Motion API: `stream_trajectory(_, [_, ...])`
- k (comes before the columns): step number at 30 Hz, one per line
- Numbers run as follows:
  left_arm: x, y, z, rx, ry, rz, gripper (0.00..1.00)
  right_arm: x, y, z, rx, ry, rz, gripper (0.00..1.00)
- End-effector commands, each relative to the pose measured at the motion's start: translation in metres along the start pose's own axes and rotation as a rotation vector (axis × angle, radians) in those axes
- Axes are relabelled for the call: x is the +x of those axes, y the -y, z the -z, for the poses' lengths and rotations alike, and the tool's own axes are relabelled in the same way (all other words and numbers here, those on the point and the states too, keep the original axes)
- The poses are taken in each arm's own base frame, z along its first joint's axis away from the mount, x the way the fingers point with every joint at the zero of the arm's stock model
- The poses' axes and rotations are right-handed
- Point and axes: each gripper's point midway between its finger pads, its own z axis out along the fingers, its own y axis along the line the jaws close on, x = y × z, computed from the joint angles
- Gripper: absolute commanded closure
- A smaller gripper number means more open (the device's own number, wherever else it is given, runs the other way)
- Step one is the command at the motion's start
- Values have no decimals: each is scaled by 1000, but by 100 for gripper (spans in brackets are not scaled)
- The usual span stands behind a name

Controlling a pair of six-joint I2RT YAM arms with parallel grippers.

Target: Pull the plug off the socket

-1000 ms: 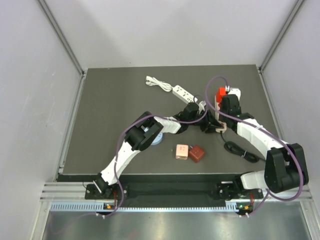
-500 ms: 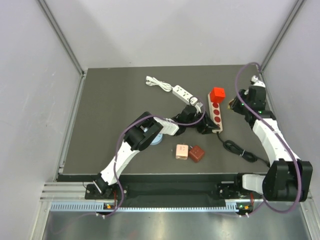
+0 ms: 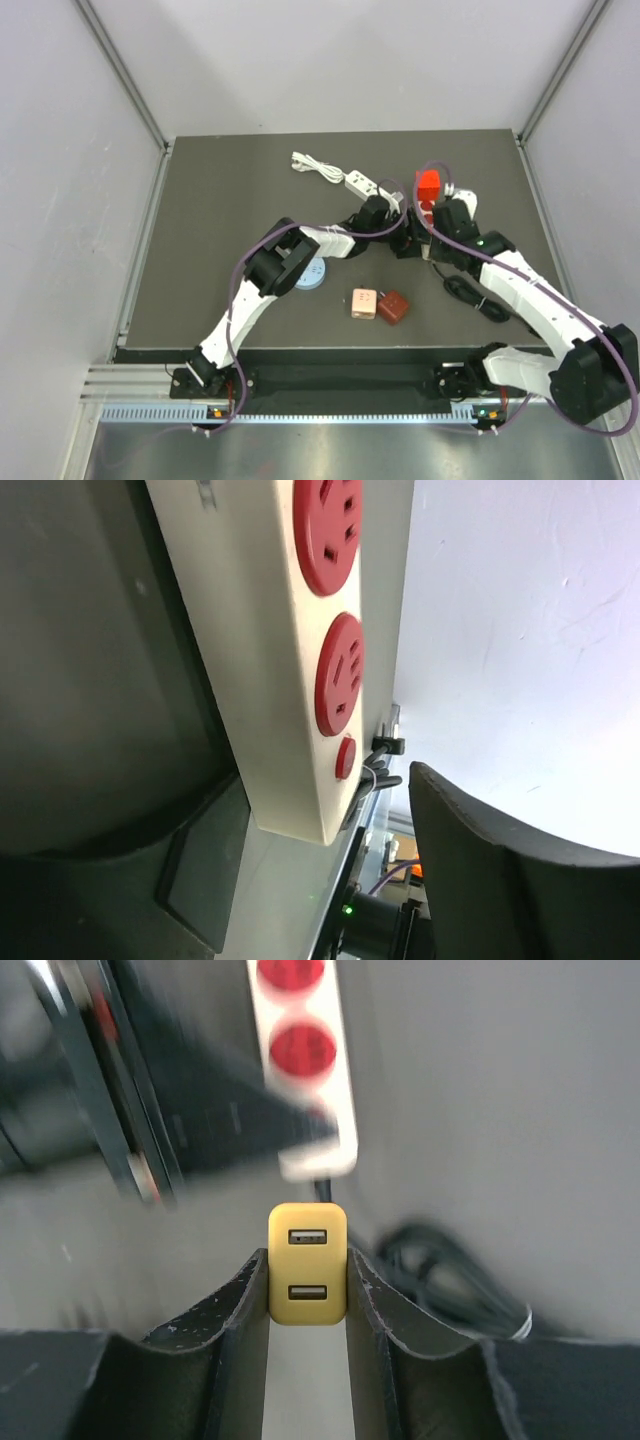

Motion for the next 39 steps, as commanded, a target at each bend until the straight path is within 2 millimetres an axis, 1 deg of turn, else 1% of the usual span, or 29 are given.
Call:
stream_trajectory(1, [-13, -33, 18, -125, 20, 3, 28, 29, 13, 22, 119, -32, 14, 100])
stream_trajectory(2, [-15, -32, 21, -124, 21, 1, 28, 36, 10, 25, 121, -41, 6, 100])
stream_trajectory(3, [-15, -25, 25, -116, 19, -20, 27, 48, 14, 30, 135, -71, 29, 100])
stream_trajectory(5, [-12, -24, 31, -131, 11, -29, 27, 65, 8, 36, 128, -86, 37, 100])
stream_trajectory(6, [-12, -14, 35, -121, 15, -56, 27, 72, 7, 38, 122, -90, 47, 99])
stream_trajectory(7, [-8, -18, 39, -133, 11, -54, 26, 83, 1, 44, 107, -110, 79, 98])
stream_trajectory(8, [-6, -16, 42, -133, 11, -60, 26, 89, -2, 46, 110, -121, 50, 98])
stream_trajectory(9, [-6, -7, 47, -122, 13, -83, 26, 97, -1, 46, 122, -139, 60, 96])
stream_trajectory(11, [1, -14, 55, -149, 5, -94, 26, 113, -3, 50, 134, -161, 83, 94])
stream_trajectory(12, [0, -3, 62, -143, 18, -111, 26, 121, -1, 49, 152, -180, 101, 93])
stream_trajectory(13, [7, -13, 68, -167, 13, -106, 26, 127, -4, 51, 150, -187, 125, 92])
stream_trajectory(14, [7, -14, 73, -176, 17, -120, 26, 132, -2, 52, 165, -196, 128, 89])
stream_trajectory(15, [6, -4, 80, -170, 38, -140, 27, 137, -1, 51, 185, -207, 144, 88])
stream_trajectory(16, [11, -14, 87, -192, 36, -134, 27, 140, -3, 51, 186, -207, 157, 87])
stream_trajectory(17, [10, -15, 93, -199, 43, -137, 27, 142, -3, 50, 196, -208, 153, 85])
stream_trajectory(18, [9, -5, 100, -190, 55, -156, 27, 146, -3, 48, 211, -214, 168, 84])
stream_trajectory(19, [12, -11, 105, -207, 56, -153, 28, 147, -5, 47, 212, -216, 170, 81])
stream_trajectory(20, [10, -11, 110, -212, 65, -155, 28, 148, -7, 46, 211, -217, 172, 73])
stream_trajectory(21, [9, -5, 115, -209, 70, -177, 28, 148, -12, 45, 202, -220, 170, 70])
stream_trajectory(22, [8, -8, 120, -222, 67, -171, 28, 150, -15, 45, 193, -222, 172, 65])
stream_trajectory(23, [8, -7, 123, -225, 67, -178, 28, 149, -17, 45, 188, -220, 165, 55])
stream_trajectory(25, [7, -6, 130, -219, 68, -174, 28, 150, -20, 45, 178, -223, 154, 47])
stream_trajectory(26, [6, -6, 132, -219, 72, -175, 28, 149, -20, 46, 172, -218, 147, 41])
stream_trajectory(28, [4, -7, 137, -214, 78, -172, 28, 142, -26, 49, 133, -199, 129, 35])
stream_trajectory(32, [2, -9, 141, -200, 83, -159, 29, 111, -42, 60, 56, -121, 96, 27])
stream_trajectory(35, [0, -9, 142, -194, 88, -152, 29, 83, -42, 59, 49, -86, 93, 24])
stream_trajectory(36, [0, -9, 142, -192, 89, -152, 29, 70, -29, 53, 86, -76, 95, 23])
stream_trajectory(38, [-1, -8, 142, -185, 91, -153, 29, 47, -27, 44, 74, -43, 63, 23])
stream_trajectory(39, [-3, -6, 142, -173, 92, -158, 29, 34, -12, 34, 99, -48, 62, 23])
